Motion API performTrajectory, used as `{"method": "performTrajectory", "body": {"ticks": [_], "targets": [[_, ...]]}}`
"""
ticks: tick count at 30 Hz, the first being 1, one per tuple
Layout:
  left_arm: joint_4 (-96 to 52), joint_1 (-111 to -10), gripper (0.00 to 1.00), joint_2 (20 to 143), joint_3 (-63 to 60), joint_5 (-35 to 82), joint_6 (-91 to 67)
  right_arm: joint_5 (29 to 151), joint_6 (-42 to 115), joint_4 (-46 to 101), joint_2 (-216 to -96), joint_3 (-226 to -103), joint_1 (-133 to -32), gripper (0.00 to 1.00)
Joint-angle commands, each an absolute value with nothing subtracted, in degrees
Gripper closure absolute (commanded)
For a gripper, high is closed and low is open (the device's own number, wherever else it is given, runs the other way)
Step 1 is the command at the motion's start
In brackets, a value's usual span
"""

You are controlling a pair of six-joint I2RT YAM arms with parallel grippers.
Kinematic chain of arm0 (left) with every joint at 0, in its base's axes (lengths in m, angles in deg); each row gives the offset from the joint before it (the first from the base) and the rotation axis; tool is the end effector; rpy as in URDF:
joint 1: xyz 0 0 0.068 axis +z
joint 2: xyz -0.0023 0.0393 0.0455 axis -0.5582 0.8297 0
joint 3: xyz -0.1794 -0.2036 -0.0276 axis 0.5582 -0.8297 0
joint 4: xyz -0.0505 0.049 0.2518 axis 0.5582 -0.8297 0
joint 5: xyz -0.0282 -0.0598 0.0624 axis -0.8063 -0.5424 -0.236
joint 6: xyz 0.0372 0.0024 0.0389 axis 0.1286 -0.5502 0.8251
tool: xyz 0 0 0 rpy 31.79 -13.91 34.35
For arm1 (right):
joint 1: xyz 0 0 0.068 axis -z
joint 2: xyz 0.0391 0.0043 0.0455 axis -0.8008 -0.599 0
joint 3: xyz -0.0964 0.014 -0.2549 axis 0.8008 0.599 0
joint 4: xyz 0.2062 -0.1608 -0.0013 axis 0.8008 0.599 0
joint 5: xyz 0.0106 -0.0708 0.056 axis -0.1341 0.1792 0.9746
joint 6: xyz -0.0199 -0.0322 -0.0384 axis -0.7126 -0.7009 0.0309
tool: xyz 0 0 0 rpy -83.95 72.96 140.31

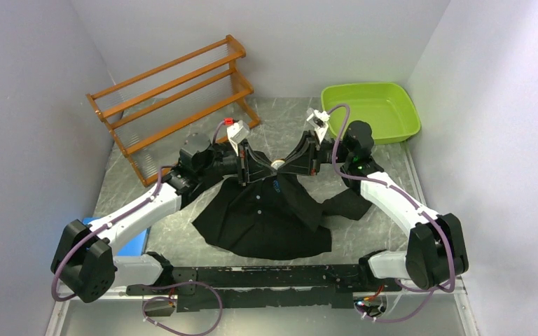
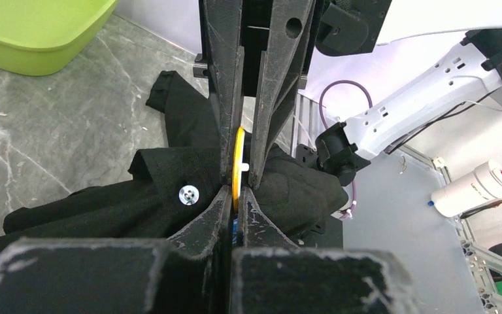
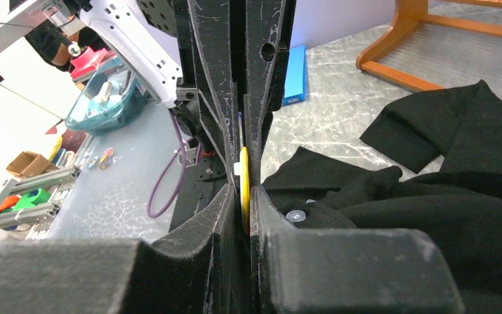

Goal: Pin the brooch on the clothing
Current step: Pin the brooch to the clothes.

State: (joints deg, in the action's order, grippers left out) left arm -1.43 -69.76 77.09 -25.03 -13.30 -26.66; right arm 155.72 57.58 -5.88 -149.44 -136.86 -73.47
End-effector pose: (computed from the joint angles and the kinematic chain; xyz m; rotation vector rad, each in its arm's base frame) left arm 0.2146 -0.1859 0.3247 0.8165 1.5715 -1.4266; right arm 0.2501 0.1287 0.3209 -1.0465 1.4358 1.5523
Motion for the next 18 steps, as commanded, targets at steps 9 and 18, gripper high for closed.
{"method": "performTrajectory", "body": {"ticks": [9,18], "targets": [[-1.3,-70.8,0.97,75.4,-20.1,-15.1,-25.8,137.4,40.0,23.8,-149.4,-147.7,-75.7,1.0],[0.7,-71.0,0.97,73.2,-23.8,-12.8,-26.7,132.2,49.6,11.6,-145.6,-140.9,-74.9,1.0]]}}
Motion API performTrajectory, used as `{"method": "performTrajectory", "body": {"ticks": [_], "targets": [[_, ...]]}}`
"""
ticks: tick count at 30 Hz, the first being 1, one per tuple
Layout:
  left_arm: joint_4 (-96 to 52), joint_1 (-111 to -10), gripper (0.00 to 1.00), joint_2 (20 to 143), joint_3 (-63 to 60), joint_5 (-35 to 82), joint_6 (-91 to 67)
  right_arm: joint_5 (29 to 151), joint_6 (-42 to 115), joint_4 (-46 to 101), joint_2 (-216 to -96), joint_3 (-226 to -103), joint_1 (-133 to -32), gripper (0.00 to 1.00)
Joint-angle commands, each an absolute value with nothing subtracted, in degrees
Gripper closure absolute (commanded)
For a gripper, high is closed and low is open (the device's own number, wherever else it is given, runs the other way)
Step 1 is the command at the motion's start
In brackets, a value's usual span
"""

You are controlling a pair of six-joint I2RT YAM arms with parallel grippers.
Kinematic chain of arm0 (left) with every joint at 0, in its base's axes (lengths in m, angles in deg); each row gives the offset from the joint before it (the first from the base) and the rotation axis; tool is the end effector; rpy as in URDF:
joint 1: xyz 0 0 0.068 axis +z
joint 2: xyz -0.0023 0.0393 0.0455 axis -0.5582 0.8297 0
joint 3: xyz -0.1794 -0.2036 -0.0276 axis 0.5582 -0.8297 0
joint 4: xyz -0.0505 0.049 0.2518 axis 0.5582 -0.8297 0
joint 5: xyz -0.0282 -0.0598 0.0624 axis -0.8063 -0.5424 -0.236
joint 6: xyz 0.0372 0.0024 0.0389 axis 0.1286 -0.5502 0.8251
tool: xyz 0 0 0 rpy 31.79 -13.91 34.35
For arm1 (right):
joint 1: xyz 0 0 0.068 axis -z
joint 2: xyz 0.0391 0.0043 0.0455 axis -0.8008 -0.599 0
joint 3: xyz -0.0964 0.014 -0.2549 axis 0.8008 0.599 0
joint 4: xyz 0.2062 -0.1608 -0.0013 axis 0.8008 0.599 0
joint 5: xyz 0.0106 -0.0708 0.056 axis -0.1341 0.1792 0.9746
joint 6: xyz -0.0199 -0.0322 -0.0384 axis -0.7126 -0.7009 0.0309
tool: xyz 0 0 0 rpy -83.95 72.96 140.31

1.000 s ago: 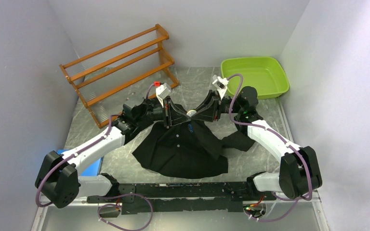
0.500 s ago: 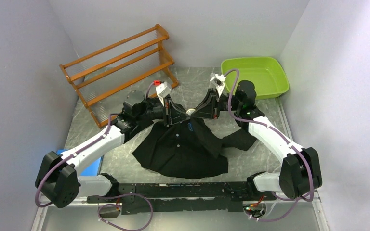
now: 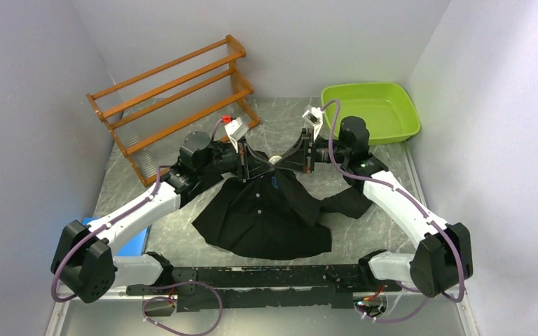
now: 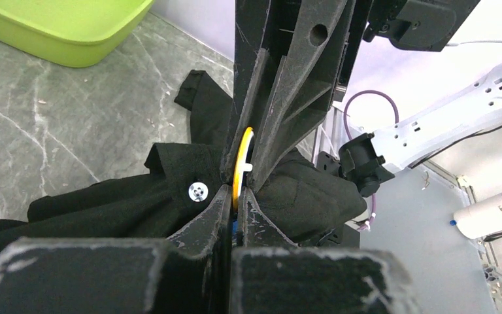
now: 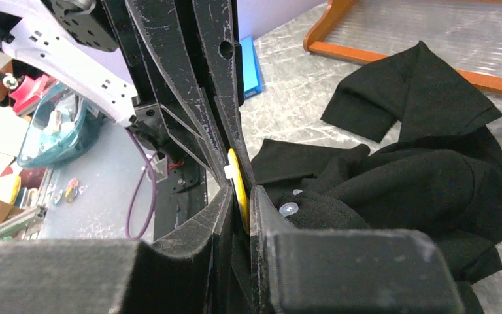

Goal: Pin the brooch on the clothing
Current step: Pin the brooch to the clothes.

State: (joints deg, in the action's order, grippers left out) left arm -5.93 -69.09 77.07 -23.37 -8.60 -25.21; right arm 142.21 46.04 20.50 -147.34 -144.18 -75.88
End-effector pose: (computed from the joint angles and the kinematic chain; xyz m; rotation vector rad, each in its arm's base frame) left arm 0.2203 -0.1833 0.3270 0.7452 1.6283 -1.3441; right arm 0.2486 0.1373 0.3330 -0.9048 1.6444 1.3912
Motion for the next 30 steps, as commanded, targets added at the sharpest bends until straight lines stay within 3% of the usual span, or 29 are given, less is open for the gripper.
{"method": "performTrajectory", "body": {"ticks": [1,9,18,30], "targets": [[1.0,-71.0,0.97,73.0,-24.5,-12.1,-26.9,132.4,51.1,9.1,-145.1,-139.7,-74.6,1.0],[5.7,-71.0,0.97,72.2,-28.9,-9.0,-28.9,132.8,59.6,-4.6,-142.6,-135.0,-73.4,1.0],[7.9,-71.1,0.97,70.7,-31.7,-6.2,-29.8,130.4,62.2,-5.9,-140.0,-134.1,-72.5,1.0],[9.7,-71.0,0.97,71.1,-34.3,-2.2,-31.3,129.9,69.0,-19.2,-136.9,-129.6,-72.0,1.0]]}}
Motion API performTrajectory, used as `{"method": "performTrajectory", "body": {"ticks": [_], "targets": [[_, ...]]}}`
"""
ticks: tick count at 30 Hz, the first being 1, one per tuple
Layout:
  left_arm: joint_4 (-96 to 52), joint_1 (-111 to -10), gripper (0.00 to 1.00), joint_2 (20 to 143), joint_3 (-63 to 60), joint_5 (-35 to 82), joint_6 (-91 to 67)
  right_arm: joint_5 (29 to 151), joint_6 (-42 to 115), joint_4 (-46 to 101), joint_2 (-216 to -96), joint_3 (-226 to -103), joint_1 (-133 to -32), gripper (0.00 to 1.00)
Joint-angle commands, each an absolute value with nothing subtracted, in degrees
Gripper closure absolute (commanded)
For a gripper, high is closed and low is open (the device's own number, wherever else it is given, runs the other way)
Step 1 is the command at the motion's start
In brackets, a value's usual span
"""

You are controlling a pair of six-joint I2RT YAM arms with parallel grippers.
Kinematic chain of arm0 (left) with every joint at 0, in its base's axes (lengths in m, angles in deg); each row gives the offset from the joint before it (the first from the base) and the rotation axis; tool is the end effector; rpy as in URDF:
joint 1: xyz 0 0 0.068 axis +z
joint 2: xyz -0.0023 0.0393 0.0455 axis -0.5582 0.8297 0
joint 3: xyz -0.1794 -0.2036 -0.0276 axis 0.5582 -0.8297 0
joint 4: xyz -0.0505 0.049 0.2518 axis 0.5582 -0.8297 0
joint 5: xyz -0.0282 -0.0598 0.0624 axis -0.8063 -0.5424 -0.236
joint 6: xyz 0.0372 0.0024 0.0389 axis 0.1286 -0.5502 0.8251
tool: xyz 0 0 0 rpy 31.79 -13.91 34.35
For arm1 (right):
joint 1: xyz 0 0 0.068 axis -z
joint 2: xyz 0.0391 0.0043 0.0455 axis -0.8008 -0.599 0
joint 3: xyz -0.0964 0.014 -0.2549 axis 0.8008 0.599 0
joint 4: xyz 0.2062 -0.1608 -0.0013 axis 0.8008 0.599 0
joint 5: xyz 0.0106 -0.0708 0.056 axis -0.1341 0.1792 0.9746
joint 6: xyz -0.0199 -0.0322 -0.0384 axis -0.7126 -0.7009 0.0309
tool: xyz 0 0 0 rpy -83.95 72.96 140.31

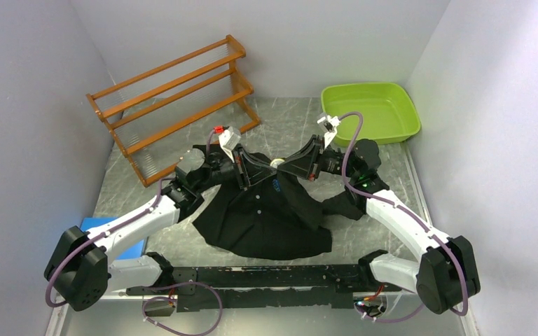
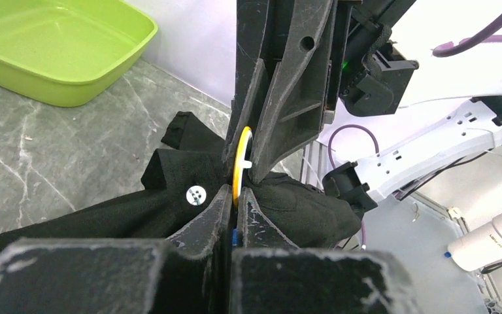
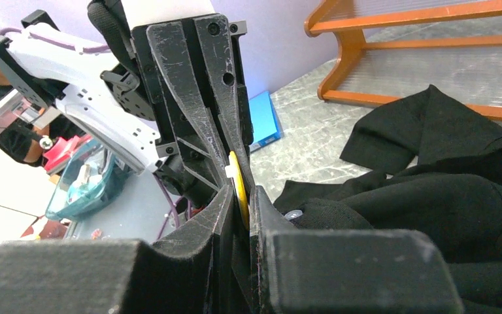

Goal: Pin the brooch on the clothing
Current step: Pin the brooch to the clothes.

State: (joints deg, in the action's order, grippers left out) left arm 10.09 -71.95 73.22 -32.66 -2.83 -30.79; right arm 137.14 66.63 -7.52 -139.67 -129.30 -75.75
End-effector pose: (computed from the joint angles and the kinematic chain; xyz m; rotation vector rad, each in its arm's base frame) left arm 0.1974 -0.1799 0.3160 0.6488 1.4859 -1.3783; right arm 0.2182 0.1221 0.3222 -0.6959 1.5108 1.4749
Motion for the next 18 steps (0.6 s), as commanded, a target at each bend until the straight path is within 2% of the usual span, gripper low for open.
{"method": "performTrajectory", "body": {"ticks": [1,6,12,17,18], "targets": [[9.6,-71.0,0.97,71.1,-34.3,-1.8,-31.4,130.2,69.6,-20.9,-136.9,-129.1,-72.0,1.0],[9.4,-71.0,0.97,71.6,-34.2,0.0,-31.8,133.0,74.2,-31.3,-137.6,-127.2,-71.9,1.0],[10.0,-71.0,0.97,71.7,-34.3,-0.5,-31.7,132.9,75.3,-35.0,-136.8,-126.3,-71.9,0.98],[10.7,-71.0,0.97,72.0,-34.0,-1.8,-31.5,133.0,75.1,-35.0,-136.7,-126.3,-71.8,0.74],[10.8,-71.0,0.97,72.1,-33.9,-1.9,-31.4,132.8,74.8,-34.7,-136.6,-126.3,-71.9,0.72]]}}
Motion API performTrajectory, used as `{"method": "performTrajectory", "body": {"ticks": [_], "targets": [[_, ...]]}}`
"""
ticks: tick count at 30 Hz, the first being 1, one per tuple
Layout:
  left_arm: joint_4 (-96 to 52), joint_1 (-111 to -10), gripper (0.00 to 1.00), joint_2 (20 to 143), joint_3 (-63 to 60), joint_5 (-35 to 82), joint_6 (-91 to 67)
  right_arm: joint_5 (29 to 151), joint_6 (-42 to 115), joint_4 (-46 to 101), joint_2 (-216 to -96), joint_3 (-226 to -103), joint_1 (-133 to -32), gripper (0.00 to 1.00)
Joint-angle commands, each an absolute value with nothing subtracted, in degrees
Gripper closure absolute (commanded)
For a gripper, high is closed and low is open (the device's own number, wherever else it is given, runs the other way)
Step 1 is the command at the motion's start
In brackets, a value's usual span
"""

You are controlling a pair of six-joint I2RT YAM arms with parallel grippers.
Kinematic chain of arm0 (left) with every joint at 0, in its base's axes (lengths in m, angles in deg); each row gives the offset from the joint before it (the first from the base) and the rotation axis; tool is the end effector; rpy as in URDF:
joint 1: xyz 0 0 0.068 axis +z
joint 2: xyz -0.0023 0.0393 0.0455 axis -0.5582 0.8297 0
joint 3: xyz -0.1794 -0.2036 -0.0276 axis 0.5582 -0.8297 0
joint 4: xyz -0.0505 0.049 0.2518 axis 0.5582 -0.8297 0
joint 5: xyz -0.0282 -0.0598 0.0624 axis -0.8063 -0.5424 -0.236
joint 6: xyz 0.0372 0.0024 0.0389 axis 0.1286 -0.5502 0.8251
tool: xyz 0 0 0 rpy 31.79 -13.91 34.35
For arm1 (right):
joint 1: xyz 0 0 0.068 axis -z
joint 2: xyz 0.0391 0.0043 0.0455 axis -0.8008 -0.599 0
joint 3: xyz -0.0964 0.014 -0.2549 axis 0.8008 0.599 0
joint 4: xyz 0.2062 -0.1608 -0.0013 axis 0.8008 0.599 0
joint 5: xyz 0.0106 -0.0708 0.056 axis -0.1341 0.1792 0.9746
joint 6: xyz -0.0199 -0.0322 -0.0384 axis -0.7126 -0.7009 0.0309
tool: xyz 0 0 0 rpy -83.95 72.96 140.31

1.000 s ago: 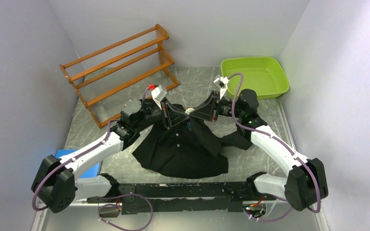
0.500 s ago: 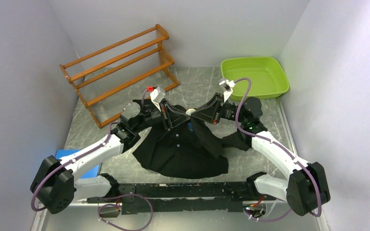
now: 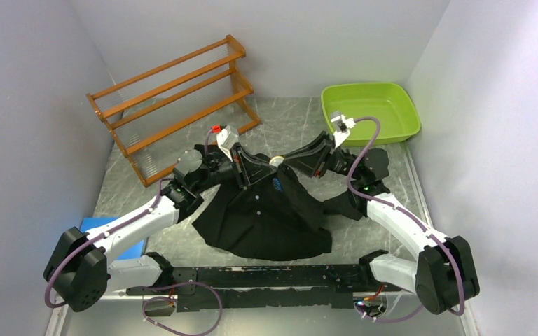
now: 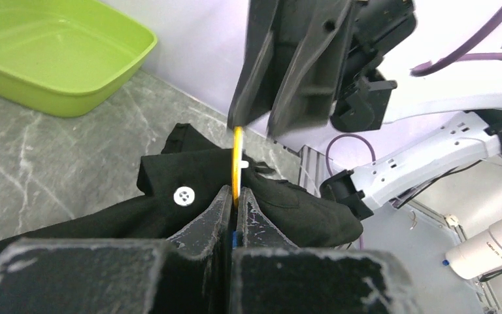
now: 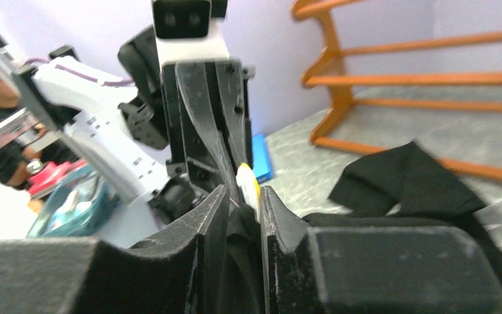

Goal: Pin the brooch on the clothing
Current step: Pin the brooch to the clothes.

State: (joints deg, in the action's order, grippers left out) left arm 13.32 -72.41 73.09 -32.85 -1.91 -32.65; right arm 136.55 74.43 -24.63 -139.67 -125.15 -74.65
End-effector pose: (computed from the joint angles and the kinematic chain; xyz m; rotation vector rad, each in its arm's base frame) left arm 0.1953 -0.1803 0.3213 0.6239 1.4419 -1.4000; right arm 0.2115 0.1141 0.3249 -0.6704 1.3571 1.5007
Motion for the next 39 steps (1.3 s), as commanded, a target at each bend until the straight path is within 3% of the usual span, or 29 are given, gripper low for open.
{"method": "performTrajectory", "body": {"ticks": [1,5,12,19,24,29,34,37,39], "targets": [[10.9,-71.0,0.97,72.3,-33.8,-2.1,-31.5,132.6,74.5,-34.1,-136.5,-126.3,-71.9,0.72],[10.9,-71.0,0.97,72.3,-33.2,-2.8,-31.2,133.7,72.5,-31.4,-136.6,-126.9,-71.9,0.68],[8.6,-71.0,0.98,71.9,-31.3,-7.9,-28.8,138.8,62.5,-20.8,-135.5,-128.1,-71.2,0.28],[5.6,-71.0,0.97,70.3,-29.7,-12.8,-24.7,150.5,55.7,-17.4,-136.5,-129.3,-71.2,0.01],[6.0,-71.0,0.97,70.2,-29.1,-14.5,-23.9,154.4,56.0,-19.4,-137.8,-129.9,-71.9,0.04],[6.5,-71.1,0.97,70.9,-28.6,-15.7,-24.4,152.9,44.6,-2.7,-140.2,-135.5,-76.5,0.23],[6.4,-71.1,0.97,70.9,-28.3,-15.7,-24.6,152.3,45.1,-3.4,-142.1,-136.7,-77.8,0.4],[6.2,-71.1,0.97,70.5,-28.2,-15.6,-24.5,152.7,43.6,-1.9,-142.3,-137.1,-77.9,0.4],[6.0,-71.1,0.97,70.5,-28.1,-15.4,-24.4,152.8,41.4,0.8,-142.1,-137.3,-77.8,0.29]]}}
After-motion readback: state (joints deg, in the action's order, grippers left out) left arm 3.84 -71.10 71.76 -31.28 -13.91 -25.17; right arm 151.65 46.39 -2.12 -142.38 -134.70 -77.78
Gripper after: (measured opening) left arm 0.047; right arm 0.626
